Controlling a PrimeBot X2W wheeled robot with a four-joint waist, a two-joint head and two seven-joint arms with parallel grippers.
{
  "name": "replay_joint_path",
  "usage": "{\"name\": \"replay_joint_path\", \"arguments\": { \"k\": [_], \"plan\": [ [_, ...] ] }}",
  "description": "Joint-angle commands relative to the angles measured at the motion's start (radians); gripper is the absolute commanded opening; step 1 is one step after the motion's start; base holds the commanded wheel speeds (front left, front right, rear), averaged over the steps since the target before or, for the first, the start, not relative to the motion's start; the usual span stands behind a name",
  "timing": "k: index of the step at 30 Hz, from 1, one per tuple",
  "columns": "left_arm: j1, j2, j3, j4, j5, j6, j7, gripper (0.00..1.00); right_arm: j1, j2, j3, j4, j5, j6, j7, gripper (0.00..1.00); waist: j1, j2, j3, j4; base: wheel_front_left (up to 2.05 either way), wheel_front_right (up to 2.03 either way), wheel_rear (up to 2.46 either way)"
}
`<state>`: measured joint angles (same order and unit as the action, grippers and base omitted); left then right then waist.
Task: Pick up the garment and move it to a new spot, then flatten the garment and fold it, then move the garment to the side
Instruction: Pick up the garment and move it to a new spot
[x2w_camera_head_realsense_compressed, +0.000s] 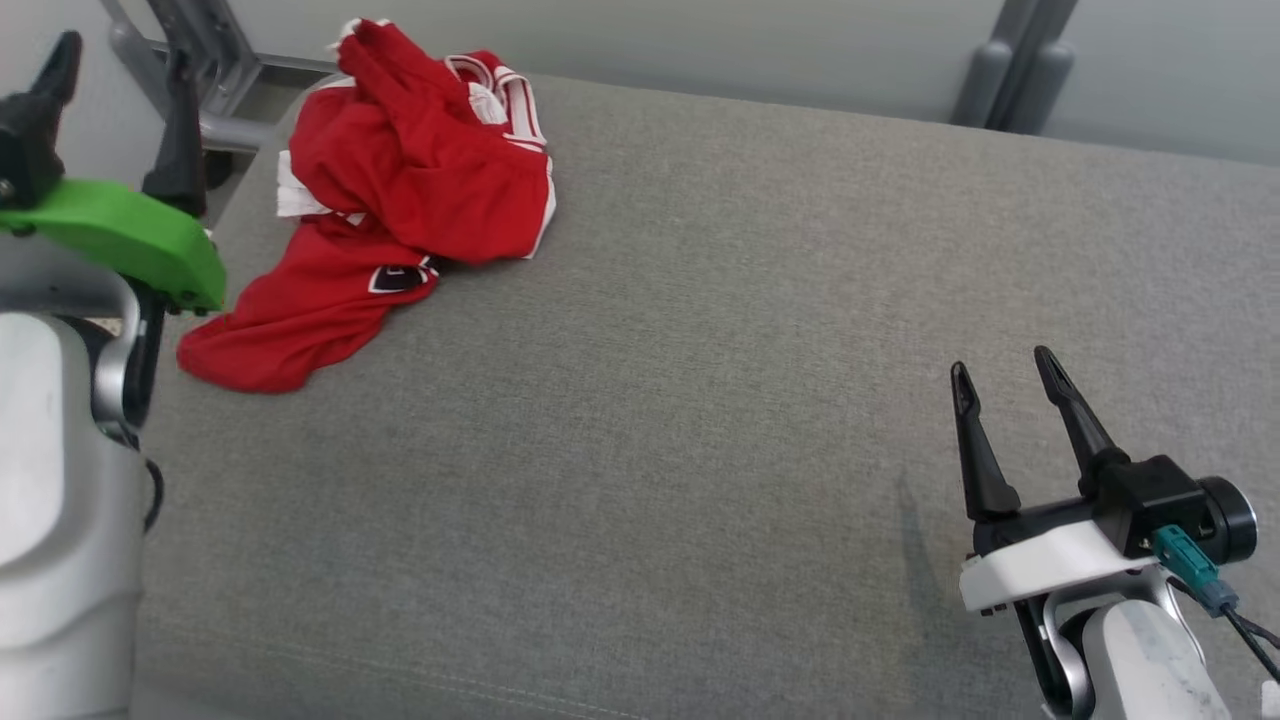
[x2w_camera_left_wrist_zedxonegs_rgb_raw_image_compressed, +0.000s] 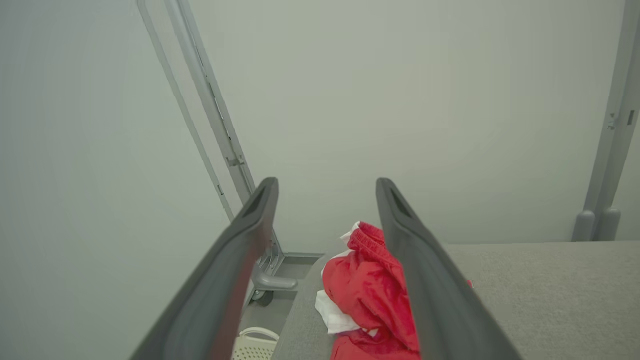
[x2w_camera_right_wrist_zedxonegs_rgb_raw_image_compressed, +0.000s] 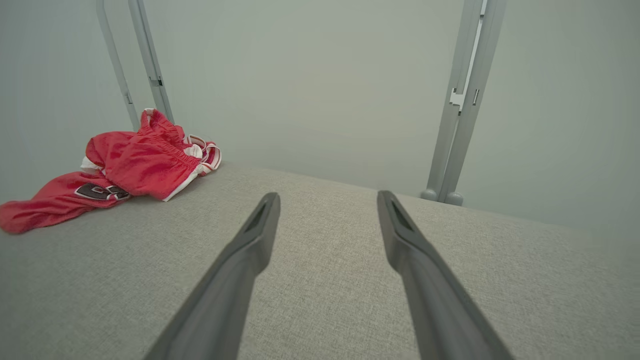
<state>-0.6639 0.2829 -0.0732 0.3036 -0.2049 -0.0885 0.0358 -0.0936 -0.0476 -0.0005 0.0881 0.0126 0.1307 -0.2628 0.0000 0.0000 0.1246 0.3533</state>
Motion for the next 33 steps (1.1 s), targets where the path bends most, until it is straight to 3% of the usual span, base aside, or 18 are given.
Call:
{"name": "replay_joint_path", "arguments": {
  "k": [1,14,27,33],
  "plan": [
    [-0.058,0.022,-0.003,0.045,-0.015,-0.010,0.028,1.00,-0.027,-0.005,0.001,-0.005,-0.009,0.000,-0.004,1.00,0.0000,0.0000,0.105,-0.109,0.00,0.00,0.00],
    [-0.316,0.155,-0.046,0.384,-0.070,-0.038,0.250,1.00,-0.135,-0.005,0.025,-0.022,-0.029,0.000,-0.004,1.00,0.0000,0.0000,0.300,-0.308,0.00,0.00,0.00],
    [-0.348,0.195,-0.032,0.550,-0.105,-0.029,0.269,1.00,-0.181,-0.004,0.012,-0.090,-0.043,0.000,-0.004,1.00,0.0000,0.0000,0.391,-0.365,0.00,0.00,0.00],
    [-0.349,0.215,-0.036,0.604,-0.095,0.001,0.276,1.00,-0.182,-0.004,0.018,-0.111,-0.046,0.000,-0.004,1.00,0.0000,0.0000,0.402,-0.382,0.00,0.00,0.00]
  ]
}}
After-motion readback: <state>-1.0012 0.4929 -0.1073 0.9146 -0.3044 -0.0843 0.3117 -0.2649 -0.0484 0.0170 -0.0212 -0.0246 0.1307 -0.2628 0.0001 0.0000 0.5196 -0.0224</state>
